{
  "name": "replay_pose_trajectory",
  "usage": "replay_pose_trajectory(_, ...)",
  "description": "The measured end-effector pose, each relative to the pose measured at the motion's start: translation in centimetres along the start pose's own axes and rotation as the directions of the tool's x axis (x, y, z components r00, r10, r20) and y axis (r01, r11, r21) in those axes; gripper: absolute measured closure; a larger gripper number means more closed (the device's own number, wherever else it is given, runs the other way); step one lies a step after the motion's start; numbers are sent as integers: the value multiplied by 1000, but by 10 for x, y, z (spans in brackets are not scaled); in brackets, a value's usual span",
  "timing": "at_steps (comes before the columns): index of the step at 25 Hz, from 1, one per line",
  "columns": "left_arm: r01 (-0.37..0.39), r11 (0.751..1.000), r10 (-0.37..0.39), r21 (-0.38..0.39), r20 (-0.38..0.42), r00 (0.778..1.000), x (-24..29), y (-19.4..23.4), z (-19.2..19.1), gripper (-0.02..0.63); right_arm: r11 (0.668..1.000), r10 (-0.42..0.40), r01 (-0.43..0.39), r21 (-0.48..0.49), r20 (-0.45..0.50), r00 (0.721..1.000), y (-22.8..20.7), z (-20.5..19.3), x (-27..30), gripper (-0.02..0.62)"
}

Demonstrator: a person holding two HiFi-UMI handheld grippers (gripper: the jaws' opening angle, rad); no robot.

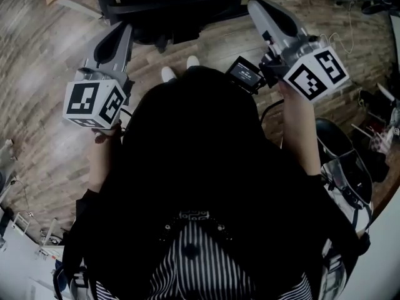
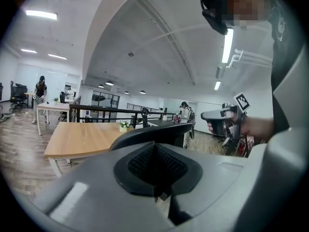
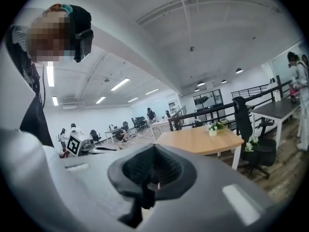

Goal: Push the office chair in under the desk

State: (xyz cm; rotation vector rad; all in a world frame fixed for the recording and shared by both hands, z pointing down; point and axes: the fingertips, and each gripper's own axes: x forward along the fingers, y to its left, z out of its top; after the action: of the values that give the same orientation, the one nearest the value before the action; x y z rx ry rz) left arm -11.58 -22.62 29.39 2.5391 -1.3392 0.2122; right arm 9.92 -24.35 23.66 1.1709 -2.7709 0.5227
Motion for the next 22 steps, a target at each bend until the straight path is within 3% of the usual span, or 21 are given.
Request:
replay_pose_trajectory(16, -80, 996, 77, -30, -93, 993, -1, 14, -33, 601, 995, -52, 58, 86, -70, 996, -49, -34, -1, 594)
replay_pose_trajectory(22, -74, 997, 71, -15, -126, 989, -3, 18, -42, 551, 992, -87, 94, 79, -89, 992, -65, -42, -2, 581)
